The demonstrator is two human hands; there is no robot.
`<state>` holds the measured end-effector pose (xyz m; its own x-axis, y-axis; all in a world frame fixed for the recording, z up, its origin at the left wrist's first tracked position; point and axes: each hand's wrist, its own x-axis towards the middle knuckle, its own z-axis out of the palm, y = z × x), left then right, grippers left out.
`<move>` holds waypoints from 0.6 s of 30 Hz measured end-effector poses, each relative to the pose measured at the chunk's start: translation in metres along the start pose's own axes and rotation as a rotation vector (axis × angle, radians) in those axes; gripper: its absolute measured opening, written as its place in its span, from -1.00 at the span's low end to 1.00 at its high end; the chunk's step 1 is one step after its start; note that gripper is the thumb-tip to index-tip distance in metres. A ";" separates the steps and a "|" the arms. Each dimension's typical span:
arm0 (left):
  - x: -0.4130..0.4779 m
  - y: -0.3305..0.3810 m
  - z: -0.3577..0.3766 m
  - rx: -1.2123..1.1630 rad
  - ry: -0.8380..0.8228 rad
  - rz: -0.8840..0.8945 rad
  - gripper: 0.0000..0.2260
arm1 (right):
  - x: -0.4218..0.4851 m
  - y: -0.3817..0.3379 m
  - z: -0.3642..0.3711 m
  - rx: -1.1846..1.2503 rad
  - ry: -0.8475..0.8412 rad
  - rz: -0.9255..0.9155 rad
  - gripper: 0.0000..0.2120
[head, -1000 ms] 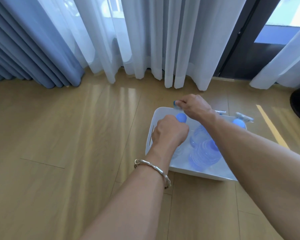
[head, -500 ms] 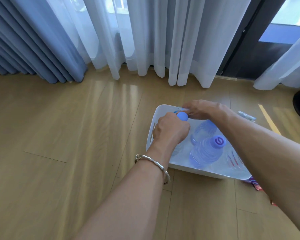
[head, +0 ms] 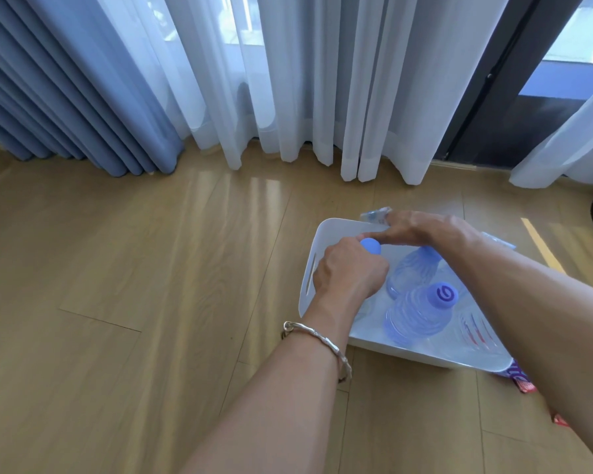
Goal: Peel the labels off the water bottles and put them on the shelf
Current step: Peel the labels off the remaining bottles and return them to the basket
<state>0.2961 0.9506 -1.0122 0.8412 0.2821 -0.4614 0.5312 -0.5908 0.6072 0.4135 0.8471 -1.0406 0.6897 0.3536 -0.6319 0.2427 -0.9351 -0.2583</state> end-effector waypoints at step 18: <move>0.012 0.003 -0.002 0.155 0.058 -0.035 -0.79 | -0.031 0.020 0.003 -0.090 0.328 0.096 -0.67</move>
<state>0.3079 0.9540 -1.0143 0.8294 0.3449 -0.4394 0.5418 -0.6881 0.4827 0.3952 0.8173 -1.0279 0.8909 0.2513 -0.3783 0.2156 -0.9672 -0.1346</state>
